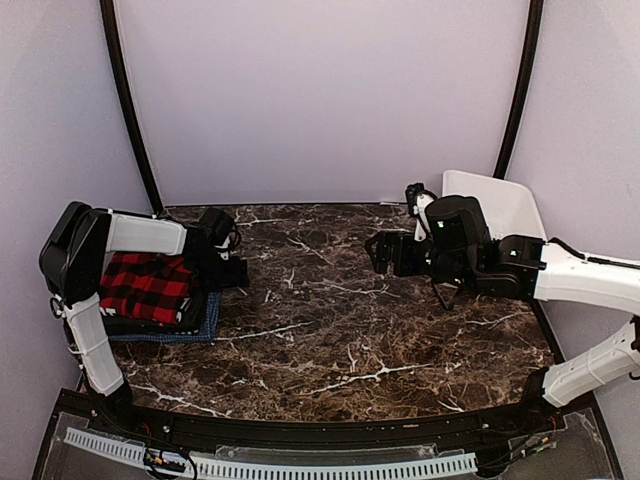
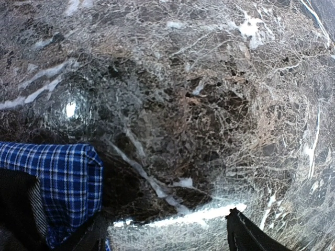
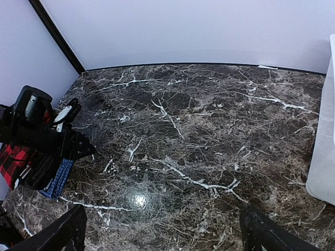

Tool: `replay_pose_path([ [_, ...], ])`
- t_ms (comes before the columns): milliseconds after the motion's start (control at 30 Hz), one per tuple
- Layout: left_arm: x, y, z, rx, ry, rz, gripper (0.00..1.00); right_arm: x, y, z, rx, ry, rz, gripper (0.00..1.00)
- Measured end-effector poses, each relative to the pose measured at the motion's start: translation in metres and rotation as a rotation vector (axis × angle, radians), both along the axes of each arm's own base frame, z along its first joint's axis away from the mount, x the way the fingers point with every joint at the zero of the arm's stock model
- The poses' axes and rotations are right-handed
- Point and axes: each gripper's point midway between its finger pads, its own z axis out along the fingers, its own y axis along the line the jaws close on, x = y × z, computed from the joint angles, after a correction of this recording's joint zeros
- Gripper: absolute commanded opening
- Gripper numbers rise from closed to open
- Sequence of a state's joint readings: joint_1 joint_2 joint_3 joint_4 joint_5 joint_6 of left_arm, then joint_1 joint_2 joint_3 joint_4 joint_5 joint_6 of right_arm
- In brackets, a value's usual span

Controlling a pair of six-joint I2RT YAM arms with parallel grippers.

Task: Fold and stack the long sleeve shirts
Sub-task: Move the square-folded shirt to the corner of the board, then reset both arms

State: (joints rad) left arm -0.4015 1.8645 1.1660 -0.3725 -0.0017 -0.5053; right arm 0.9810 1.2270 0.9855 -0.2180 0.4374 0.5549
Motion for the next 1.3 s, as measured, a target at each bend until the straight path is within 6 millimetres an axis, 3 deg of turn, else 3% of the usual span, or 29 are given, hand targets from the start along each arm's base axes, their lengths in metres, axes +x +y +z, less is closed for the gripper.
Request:
replay_pose_path([
  [533, -0.008, -0.007, 0.005, -0.033, 0.022, -0.059, 0.79, 0.001, 0.004, -0.008, -0.017, 0.016, 0.014, 0.99],
  [733, -0.007, -0.03, 0.023, -0.072, -0.004, -0.138, 0.82, 0.002, 0.007, -0.013, -0.026, 0.027, 0.017, 0.99],
  [1033, -0.01, -0.117, 0.096, -0.212, -0.17, -0.337, 0.92, 0.005, 0.01, -0.011, -0.021, 0.026, 0.013, 0.99],
  [1167, -0.019, -0.144, 0.136, -0.284, -0.266, -0.402, 0.98, 0.005, 0.007, -0.007, -0.017, 0.018, 0.001, 0.99],
  [1300, -0.027, -0.158, 0.179, -0.349, -0.373, -0.443, 0.99, 0.004, -0.003, 0.008, 0.005, -0.015, -0.024, 0.99],
])
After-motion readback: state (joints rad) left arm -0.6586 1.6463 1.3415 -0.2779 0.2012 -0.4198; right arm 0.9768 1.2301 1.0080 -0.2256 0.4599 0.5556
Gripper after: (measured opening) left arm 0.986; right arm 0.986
